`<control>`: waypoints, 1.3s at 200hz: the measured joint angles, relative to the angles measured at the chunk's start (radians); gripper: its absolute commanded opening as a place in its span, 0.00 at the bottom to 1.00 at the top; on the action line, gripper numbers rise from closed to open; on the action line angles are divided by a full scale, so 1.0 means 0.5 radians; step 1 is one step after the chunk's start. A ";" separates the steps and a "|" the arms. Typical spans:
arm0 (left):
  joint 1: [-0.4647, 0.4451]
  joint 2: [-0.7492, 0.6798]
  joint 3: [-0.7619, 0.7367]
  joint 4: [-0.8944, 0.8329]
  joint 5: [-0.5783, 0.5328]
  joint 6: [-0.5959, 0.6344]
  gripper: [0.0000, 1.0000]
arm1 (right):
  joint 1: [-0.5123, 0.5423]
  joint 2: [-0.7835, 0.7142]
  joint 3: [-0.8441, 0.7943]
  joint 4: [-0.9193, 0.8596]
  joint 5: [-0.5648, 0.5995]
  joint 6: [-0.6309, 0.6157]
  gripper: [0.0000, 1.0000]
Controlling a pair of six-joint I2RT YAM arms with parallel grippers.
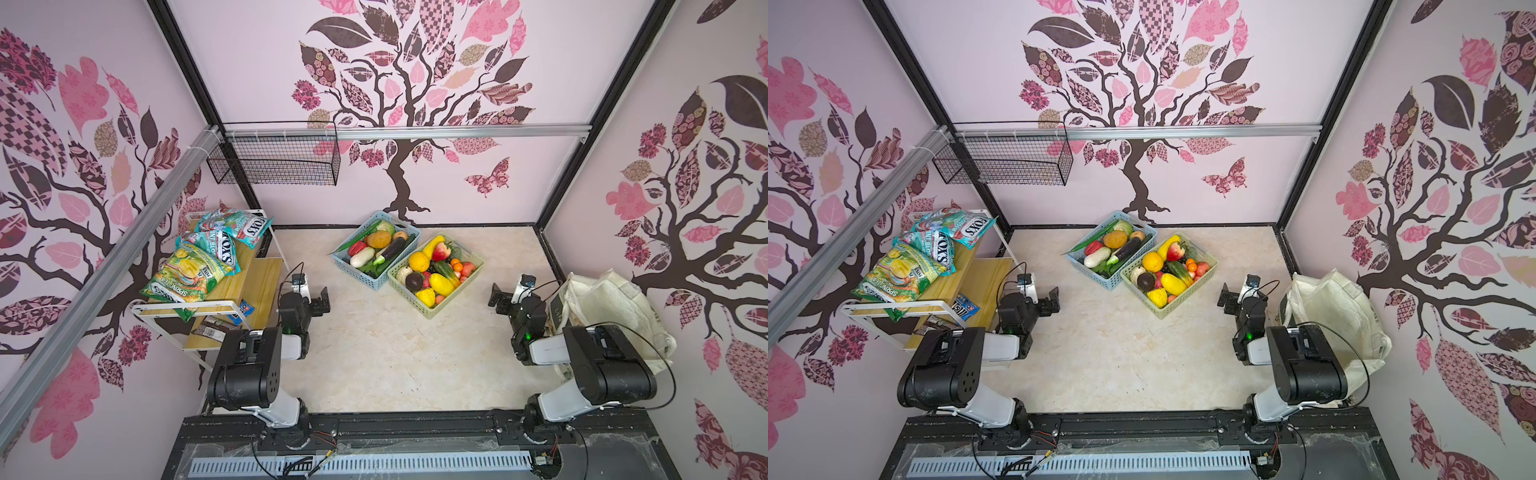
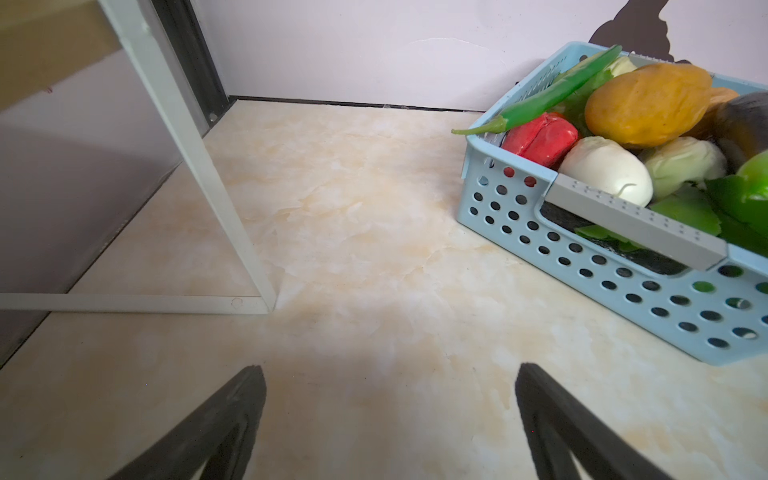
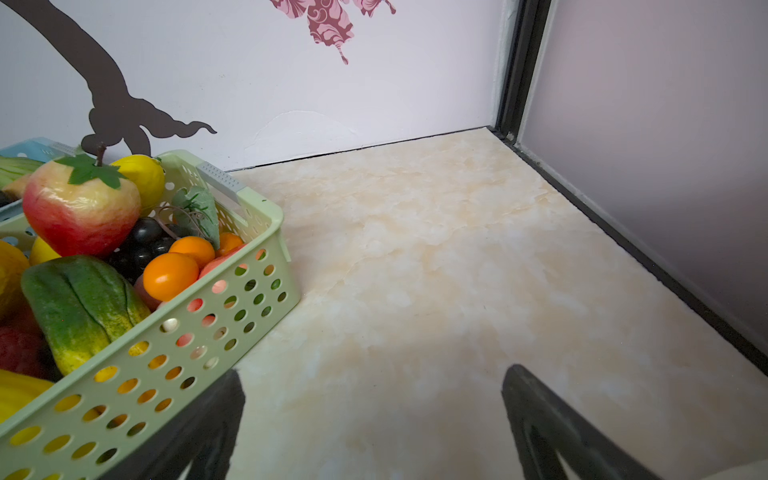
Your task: Place the food into the grocery bag and tie it
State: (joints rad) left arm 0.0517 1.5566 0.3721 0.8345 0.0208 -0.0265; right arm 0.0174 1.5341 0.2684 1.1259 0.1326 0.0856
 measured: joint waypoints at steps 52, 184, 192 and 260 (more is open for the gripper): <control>0.000 0.000 0.000 -0.001 -0.002 -0.001 0.97 | 0.000 0.000 0.000 -0.001 0.000 0.000 1.00; -0.079 -0.232 0.471 -0.845 -0.410 -0.107 0.97 | 0.099 -0.247 0.367 -0.745 0.007 0.002 1.00; -0.079 -0.232 0.494 -0.921 -0.459 -0.137 0.97 | 0.118 -0.274 0.404 -0.818 0.004 0.027 1.00; -0.120 -0.230 0.661 -1.268 -0.618 -0.374 0.97 | 0.330 -0.382 0.735 -1.405 -0.035 0.302 0.97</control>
State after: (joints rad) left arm -0.0082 1.4414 0.7029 0.2005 -0.2882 -0.2134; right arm 0.1825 1.3430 0.6361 0.4232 0.1150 0.2367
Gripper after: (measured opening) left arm 0.974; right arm 0.977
